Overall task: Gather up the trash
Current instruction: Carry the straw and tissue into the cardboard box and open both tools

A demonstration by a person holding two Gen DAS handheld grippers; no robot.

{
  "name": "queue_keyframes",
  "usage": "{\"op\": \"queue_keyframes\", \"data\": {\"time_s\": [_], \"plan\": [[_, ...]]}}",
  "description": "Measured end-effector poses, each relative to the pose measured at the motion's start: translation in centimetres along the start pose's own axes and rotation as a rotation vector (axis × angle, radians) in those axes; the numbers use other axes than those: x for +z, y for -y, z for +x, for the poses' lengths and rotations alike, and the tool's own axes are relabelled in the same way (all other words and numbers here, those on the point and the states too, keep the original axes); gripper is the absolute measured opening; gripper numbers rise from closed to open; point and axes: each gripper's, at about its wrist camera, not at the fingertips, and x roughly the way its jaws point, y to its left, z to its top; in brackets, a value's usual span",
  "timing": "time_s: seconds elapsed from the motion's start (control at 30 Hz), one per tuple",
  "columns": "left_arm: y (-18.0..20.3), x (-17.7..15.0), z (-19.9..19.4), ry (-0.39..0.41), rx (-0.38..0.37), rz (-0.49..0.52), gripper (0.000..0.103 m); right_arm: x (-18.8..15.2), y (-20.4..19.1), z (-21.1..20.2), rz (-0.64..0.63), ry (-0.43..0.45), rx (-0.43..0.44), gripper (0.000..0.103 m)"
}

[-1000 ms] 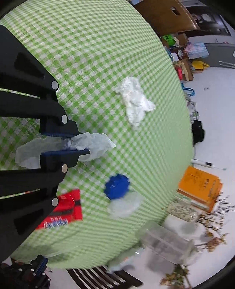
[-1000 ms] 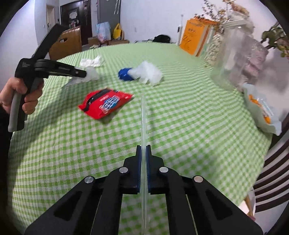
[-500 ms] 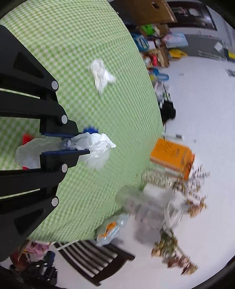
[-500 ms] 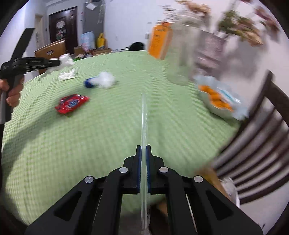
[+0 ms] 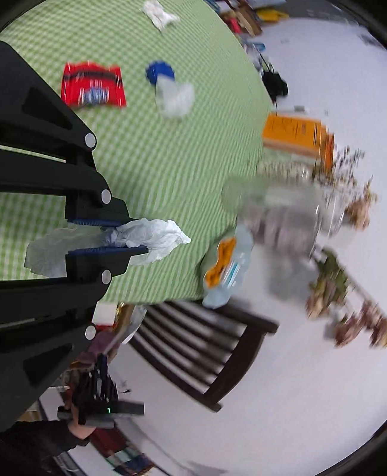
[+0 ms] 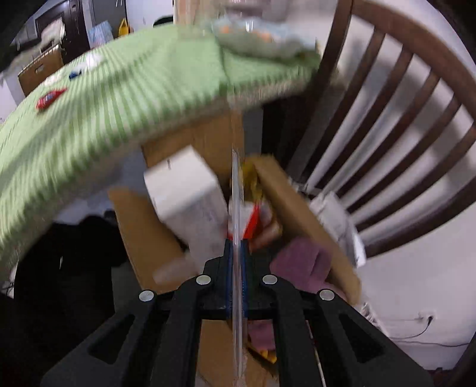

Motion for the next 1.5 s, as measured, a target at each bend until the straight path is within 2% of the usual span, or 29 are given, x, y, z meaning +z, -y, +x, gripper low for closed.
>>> {"op": "queue_keyframes", "data": {"time_s": [0.13, 0.33, 0.43, 0.5, 0.53, 0.7, 0.9, 1.03, 1.17, 1.23, 1.3, 1.33, 1.4, 1.5], "plan": [[3.2, -0.6, 2.2, -0.049, -0.028, 0.046, 0.009, -2.1, 0.4, 1.9, 0.024, -0.043, 0.061, 0.005], [6.8, -1.7, 5.3, -0.13, -0.057, 0.106, 0.009, -3.3, 1.0, 4.1, 0.041, -0.058, 0.123, 0.006], [9.0, -2.3, 6.7, -0.161, -0.086, 0.129, 0.009, -3.6, 1.8, 4.9, 0.062, -0.085, 0.089, 0.014], [10.9, -2.7, 7.8, -0.181, -0.116, 0.155, 0.009, -3.5, 2.8, 4.2, 0.088, -0.054, 0.074, 0.03], [11.5, -2.8, 8.2, -0.188, -0.125, 0.165, 0.009, -3.5, 3.3, 3.8, 0.101, -0.041, 0.059, 0.033], [16.3, -4.7, 12.2, -0.28, -0.189, 0.223, 0.009, -4.2, 6.0, 2.1, 0.154, -0.004, -0.037, 0.034], [21.0, -7.5, 16.6, -0.411, -0.29, 0.266, 0.009, -5.1, 7.9, -0.6, 0.22, 0.069, -0.05, 0.034], [23.1, -9.1, 19.5, -0.487, -0.309, 0.281, 0.009, -5.6, 8.5, -1.4, 0.244, 0.091, -0.053, 0.034], [25.1, -10.0, 22.4, -0.549, -0.35, 0.236, 0.01, -6.0, 8.9, -1.7, 0.259, 0.103, -0.07, 0.034], [25.8, -10.5, 23.4, -0.564, -0.36, 0.199, 0.013, -6.2, 9.4, -1.8, 0.275, 0.105, -0.103, 0.034], [26.1, -10.7, 24.6, -0.559, -0.356, 0.131, 0.042, -6.6, 10.3, -2.2, 0.308, 0.109, -0.131, 0.034], [26.1, -10.8, 25.2, -0.564, -0.342, 0.116, 0.066, -6.8, 10.8, -2.4, 0.327, 0.114, -0.141, 0.034], [25.9, -11.1, 26.0, -0.569, -0.287, 0.107, 0.068, -7.2, 11.5, -2.7, 0.354, 0.119, -0.147, 0.034], [25.2, -10.9, 25.7, -0.557, -0.276, 0.115, 0.068, -7.6, 12.0, -2.8, 0.37, 0.12, -0.15, 0.034]]}}
